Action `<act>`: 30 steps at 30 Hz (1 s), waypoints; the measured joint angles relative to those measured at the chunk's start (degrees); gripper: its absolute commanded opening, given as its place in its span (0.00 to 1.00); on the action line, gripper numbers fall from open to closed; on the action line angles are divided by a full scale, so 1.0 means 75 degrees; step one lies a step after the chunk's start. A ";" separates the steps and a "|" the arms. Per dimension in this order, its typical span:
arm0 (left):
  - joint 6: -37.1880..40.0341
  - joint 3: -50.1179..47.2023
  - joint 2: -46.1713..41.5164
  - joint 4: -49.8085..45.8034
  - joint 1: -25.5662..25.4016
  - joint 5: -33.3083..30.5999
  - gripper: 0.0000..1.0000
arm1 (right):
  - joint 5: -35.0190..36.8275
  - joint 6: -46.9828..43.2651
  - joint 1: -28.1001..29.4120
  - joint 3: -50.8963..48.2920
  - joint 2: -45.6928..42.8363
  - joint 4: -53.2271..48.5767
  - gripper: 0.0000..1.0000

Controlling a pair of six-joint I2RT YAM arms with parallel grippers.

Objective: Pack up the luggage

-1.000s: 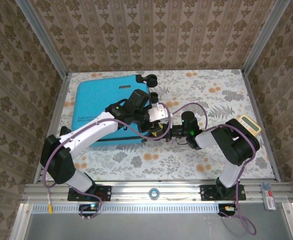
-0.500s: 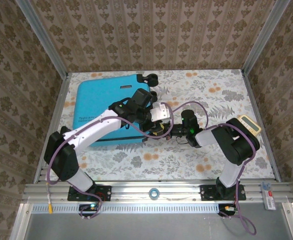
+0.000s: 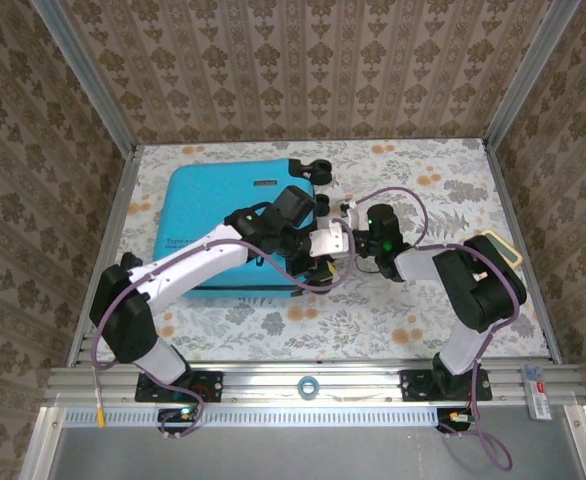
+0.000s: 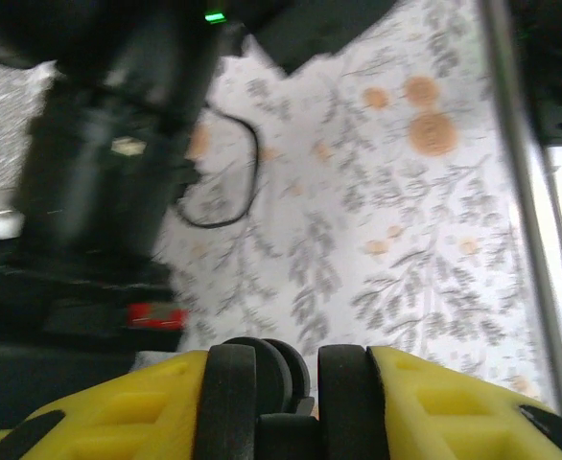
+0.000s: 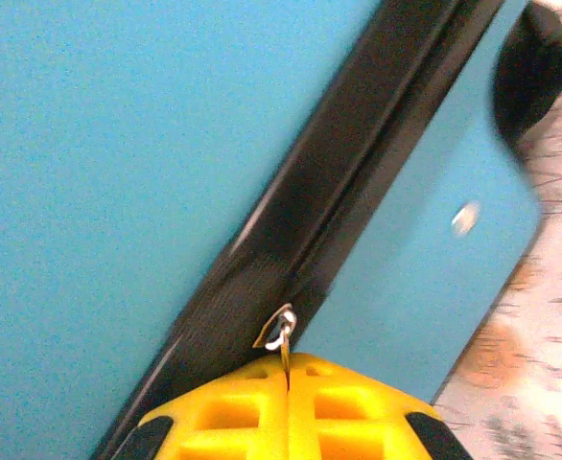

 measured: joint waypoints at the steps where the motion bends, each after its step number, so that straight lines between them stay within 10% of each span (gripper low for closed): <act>1: 0.0000 0.0006 0.0003 -0.0023 -0.0050 0.0064 0.00 | 0.0076 0.0000 -0.0050 0.0029 0.0000 -0.0055 0.00; 4: -0.0003 0.0015 0.0000 -0.0122 -0.0076 0.0195 0.00 | 0.0350 0.0003 -0.0111 0.0207 0.0017 -0.0175 0.00; 9: -0.0090 0.0017 0.0000 -0.0096 -0.0087 0.0090 0.35 | 0.0513 0.0055 -0.0157 0.0373 0.0178 -0.0143 0.00; 16: -0.0831 -0.0504 -0.0536 0.0810 -0.0122 -0.0460 0.51 | 0.0662 -0.0003 -0.0169 0.0498 0.0219 -0.0119 0.00; 30: -0.3765 -0.2326 -0.4572 0.2046 0.0201 -0.2777 0.49 | 0.0769 -0.0251 -0.0192 0.0557 0.0277 -0.0373 0.00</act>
